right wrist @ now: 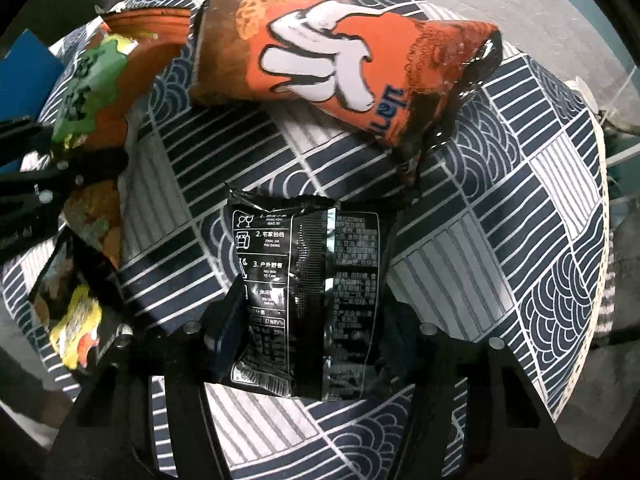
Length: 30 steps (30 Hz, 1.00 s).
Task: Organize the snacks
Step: 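Grasp the orange-green Wangwang bag with the left tool while the right tool grasps a black packet, then carry the Wangwang bag and black packet into the box and release both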
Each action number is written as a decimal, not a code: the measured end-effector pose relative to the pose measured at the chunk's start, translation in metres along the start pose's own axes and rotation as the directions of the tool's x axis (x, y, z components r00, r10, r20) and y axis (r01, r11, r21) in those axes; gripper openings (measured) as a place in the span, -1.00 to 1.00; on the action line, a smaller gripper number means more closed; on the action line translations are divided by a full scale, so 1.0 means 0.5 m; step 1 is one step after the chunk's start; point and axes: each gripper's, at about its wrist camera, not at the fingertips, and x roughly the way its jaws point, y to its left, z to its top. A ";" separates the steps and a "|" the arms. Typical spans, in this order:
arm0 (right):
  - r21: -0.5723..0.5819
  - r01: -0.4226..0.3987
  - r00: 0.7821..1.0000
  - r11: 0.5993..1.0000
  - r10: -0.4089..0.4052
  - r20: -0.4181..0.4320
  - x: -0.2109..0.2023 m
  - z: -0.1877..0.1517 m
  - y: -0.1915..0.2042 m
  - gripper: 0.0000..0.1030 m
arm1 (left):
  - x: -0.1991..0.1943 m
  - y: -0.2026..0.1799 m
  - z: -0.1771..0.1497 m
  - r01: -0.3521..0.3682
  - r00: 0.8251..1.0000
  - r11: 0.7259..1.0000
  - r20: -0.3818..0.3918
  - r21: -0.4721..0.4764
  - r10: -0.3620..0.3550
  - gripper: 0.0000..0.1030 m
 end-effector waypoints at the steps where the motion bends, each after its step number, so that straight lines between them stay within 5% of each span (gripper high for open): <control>1: -0.008 0.005 1.000 1.000 -0.005 0.001 -0.005 0.001 0.004 0.16 | -0.004 0.004 0.000 -0.004 1.000 1.000 0.007 -0.004 0.004 -0.30; 30: -0.162 0.015 0.977 0.987 0.020 0.212 -0.257 0.040 0.160 0.15 | -0.258 0.105 -0.112 -0.137 0.970 0.990 0.198 -0.030 0.140 -0.30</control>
